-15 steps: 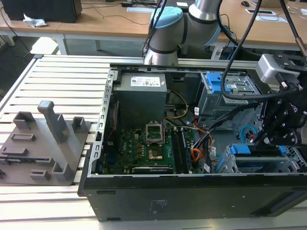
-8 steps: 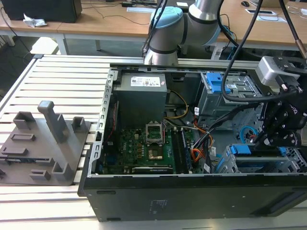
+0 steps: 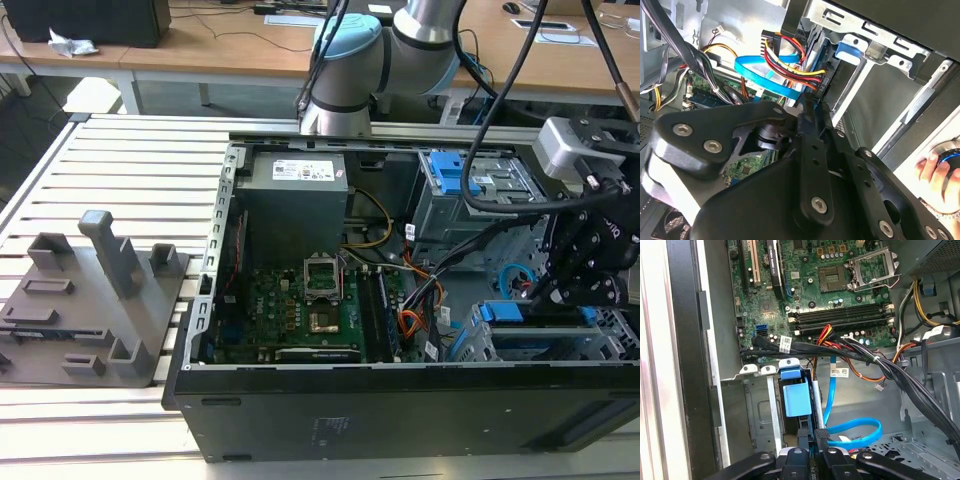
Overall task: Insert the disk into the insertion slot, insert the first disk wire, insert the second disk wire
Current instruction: 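Insert the second disk wire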
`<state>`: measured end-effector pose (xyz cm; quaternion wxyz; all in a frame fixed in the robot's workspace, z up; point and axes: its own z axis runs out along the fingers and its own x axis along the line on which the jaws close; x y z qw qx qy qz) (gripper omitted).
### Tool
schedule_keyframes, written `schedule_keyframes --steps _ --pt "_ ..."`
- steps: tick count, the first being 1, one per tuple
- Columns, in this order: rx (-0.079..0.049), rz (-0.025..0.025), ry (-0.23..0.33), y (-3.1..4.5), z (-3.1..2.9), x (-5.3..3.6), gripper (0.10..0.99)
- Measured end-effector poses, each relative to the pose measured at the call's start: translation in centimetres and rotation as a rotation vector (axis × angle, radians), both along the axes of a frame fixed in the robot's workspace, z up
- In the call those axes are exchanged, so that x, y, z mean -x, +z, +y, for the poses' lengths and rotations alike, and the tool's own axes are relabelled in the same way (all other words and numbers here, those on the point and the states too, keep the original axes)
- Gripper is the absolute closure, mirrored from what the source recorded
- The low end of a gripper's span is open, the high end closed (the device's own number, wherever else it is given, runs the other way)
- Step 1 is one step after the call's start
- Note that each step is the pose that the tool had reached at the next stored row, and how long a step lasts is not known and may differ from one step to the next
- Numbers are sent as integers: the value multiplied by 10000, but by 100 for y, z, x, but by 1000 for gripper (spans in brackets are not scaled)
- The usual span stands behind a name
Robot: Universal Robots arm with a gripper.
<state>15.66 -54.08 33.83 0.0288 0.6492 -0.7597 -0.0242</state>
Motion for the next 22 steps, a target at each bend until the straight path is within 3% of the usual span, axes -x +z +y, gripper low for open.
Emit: schedule_keyframes --steps 1,5,7,9,12,13,15,16,22 --pt "1 0 0 0 0 0 843" --pt "-4 1 0 24 1 0 843" --pt "2 1 1 109 0 0 843" --pt "1 1 0 247 1 0 843" --pt "1 0 -1 337 17 1 843" --pt "2 0 0 361 23 0 859" --pt "2 0 0 413 32 0 980" --pt "1 0 0 446 35 0 980" --pt "0 0 0 452 35 0 980"
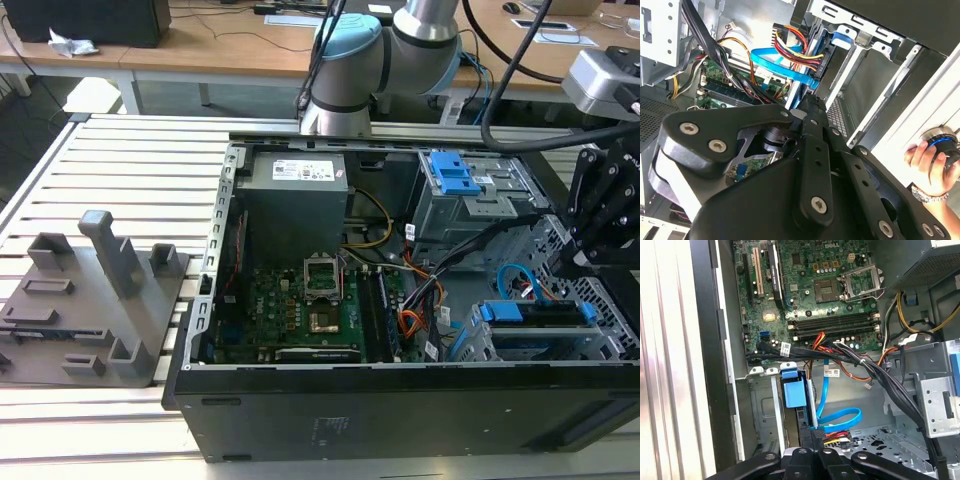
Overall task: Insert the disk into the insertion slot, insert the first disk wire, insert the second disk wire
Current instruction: 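Insert the second disk wire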
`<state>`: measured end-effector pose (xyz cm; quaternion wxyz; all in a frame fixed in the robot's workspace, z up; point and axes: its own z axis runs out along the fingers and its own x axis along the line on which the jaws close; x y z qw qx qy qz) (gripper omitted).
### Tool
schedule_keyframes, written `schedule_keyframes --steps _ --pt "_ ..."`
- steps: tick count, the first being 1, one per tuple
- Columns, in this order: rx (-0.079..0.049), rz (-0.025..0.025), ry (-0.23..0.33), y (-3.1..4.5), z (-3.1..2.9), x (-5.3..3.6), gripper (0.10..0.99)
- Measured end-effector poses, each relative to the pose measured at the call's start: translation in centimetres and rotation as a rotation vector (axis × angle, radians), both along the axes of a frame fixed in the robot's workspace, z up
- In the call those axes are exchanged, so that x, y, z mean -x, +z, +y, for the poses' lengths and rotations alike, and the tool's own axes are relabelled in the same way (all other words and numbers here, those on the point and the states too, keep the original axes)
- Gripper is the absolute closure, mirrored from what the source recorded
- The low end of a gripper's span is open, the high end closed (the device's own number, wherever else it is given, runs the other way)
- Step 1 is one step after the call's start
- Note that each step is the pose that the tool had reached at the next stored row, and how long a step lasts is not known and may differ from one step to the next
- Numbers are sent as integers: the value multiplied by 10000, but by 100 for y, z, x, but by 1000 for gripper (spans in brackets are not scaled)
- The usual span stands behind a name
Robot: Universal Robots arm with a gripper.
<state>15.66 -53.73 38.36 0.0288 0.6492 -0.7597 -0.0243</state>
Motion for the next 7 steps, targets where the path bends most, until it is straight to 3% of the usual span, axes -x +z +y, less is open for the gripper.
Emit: schedule_keyframes --steps 7 --pt "2 0 0 1 0 2 980"
